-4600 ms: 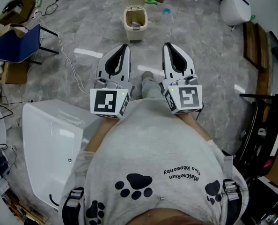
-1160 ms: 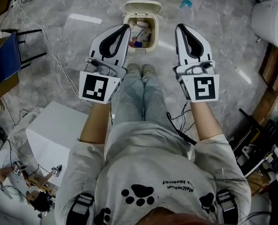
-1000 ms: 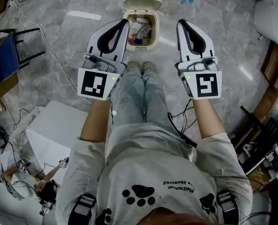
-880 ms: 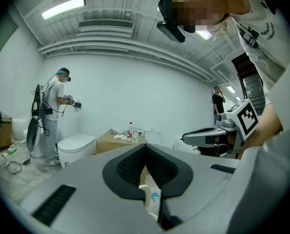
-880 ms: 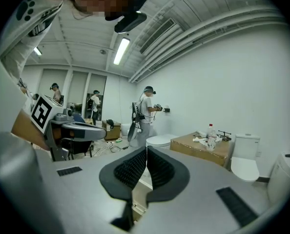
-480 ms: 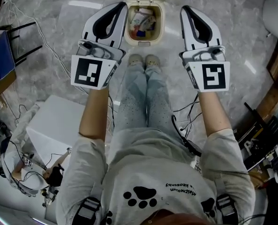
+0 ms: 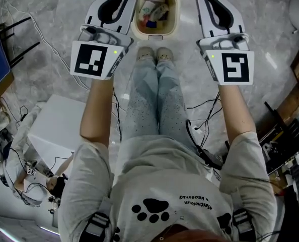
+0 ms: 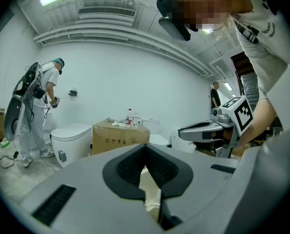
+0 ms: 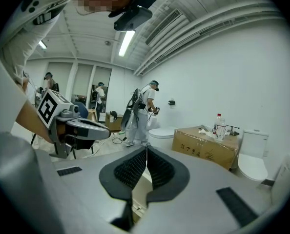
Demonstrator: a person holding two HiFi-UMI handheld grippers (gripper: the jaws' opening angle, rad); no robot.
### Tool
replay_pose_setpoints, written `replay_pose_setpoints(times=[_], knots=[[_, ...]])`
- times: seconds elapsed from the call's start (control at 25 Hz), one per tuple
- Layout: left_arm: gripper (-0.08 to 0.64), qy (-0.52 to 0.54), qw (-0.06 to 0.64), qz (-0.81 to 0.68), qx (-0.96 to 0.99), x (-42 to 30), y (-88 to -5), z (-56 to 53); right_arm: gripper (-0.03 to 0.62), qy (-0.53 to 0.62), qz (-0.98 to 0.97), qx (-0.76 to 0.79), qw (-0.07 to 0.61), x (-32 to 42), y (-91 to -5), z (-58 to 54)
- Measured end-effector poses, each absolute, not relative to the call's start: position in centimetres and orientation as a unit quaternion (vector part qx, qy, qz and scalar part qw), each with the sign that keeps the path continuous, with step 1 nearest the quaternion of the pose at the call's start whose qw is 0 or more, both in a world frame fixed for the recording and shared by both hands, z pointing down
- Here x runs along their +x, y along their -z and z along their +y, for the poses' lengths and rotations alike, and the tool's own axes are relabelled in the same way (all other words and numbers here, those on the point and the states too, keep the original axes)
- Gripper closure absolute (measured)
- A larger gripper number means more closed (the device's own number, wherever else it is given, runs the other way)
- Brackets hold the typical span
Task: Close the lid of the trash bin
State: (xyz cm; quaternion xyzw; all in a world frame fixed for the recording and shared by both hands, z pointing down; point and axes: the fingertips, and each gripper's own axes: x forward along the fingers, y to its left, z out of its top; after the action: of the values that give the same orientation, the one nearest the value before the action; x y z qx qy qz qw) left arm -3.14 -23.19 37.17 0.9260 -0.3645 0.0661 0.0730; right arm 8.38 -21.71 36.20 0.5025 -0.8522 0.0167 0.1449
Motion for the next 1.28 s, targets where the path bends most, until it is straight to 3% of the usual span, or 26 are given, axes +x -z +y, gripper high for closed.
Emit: replay_pose_setpoints(times=[0.52, 1.16, 1.2, 1.28], knots=[[0.54, -0.094, 0.081, -0.361, 0.924, -3.5, -42.3, -26.9, 0.56, -0.032, -0.855, 0.503, 0.125, 7.9, -39.4, -25.6], [0.537, -0.157, 0.083, -0.321, 0.93, -2.7, -47.4, -28.9, 0.557, -0.057, -0.866, 0.461, 0.184, 8.7, -45.5, -27.1], [0.524, -0.159, 0.086, -0.318, 0.931, -2.6, -47.6, -29.1, 0.552, -0.06, -0.865, 0.46, 0.191, 8.7, -45.9, -27.2], [0.402, -0.163, 0.094, -0.31, 0.932, -2.6, -48.2, -29.3, 0.458, -0.07, -0.866, 0.452, 0.203, 8.7, -46.7, -27.2]])
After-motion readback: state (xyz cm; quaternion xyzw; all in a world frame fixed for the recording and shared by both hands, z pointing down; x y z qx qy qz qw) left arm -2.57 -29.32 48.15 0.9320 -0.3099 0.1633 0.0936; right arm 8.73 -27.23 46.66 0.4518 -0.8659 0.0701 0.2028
